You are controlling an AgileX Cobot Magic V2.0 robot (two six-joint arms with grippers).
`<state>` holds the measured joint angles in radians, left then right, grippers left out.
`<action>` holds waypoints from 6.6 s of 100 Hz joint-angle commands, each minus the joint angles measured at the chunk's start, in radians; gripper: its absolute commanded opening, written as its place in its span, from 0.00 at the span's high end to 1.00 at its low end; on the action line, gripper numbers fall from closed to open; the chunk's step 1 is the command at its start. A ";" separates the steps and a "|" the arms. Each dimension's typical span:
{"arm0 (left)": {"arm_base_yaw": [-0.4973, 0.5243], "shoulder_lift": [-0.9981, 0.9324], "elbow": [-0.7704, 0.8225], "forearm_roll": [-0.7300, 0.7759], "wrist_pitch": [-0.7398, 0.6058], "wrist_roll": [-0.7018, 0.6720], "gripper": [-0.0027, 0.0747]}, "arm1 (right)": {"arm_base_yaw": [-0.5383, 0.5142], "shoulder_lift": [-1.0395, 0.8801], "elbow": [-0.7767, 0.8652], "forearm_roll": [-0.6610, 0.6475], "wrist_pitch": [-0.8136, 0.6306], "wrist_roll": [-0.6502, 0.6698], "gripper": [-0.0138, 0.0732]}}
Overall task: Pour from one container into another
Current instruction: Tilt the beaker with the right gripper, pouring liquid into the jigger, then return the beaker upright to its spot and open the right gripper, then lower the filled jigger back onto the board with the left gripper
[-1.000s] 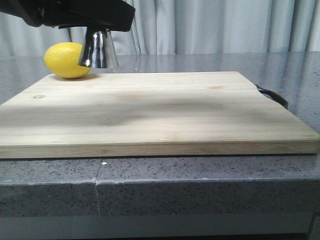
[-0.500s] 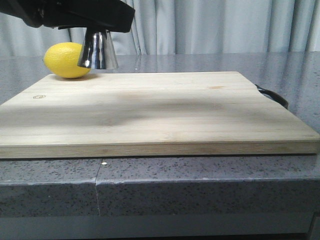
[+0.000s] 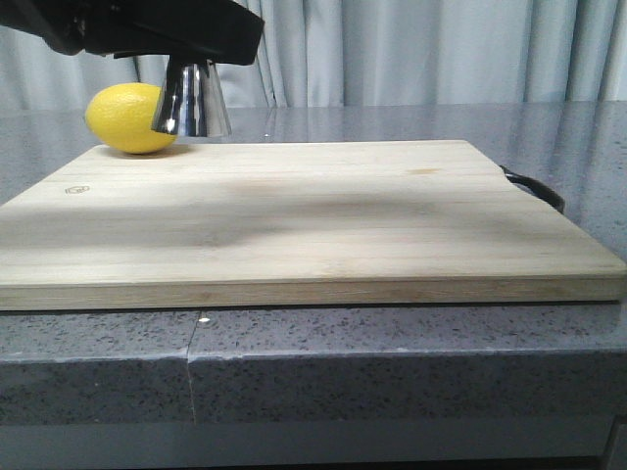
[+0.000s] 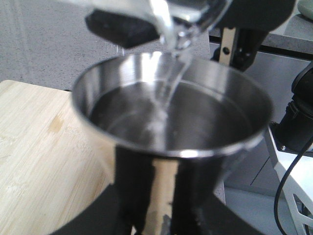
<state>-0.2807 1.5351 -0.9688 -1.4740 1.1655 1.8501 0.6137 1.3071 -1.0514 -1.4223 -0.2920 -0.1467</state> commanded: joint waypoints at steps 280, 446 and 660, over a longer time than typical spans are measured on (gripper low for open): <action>-0.010 -0.041 -0.031 -0.075 0.095 -0.008 0.99 | -0.524 0.340 0.280 0.484 -0.597 0.655 0.28; 0.168 0.142 -0.031 -0.321 0.106 0.295 0.99 | -0.410 -0.135 0.040 0.597 -0.884 0.692 0.11; 0.196 0.223 -0.031 -0.141 0.113 0.192 0.38 | -0.410 -0.135 0.040 0.606 -0.869 0.692 0.11</action>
<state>-0.1000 1.8246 -0.9826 -1.5776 1.1620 2.0767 0.2011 1.2005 -0.9798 -0.8714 -1.1258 0.5428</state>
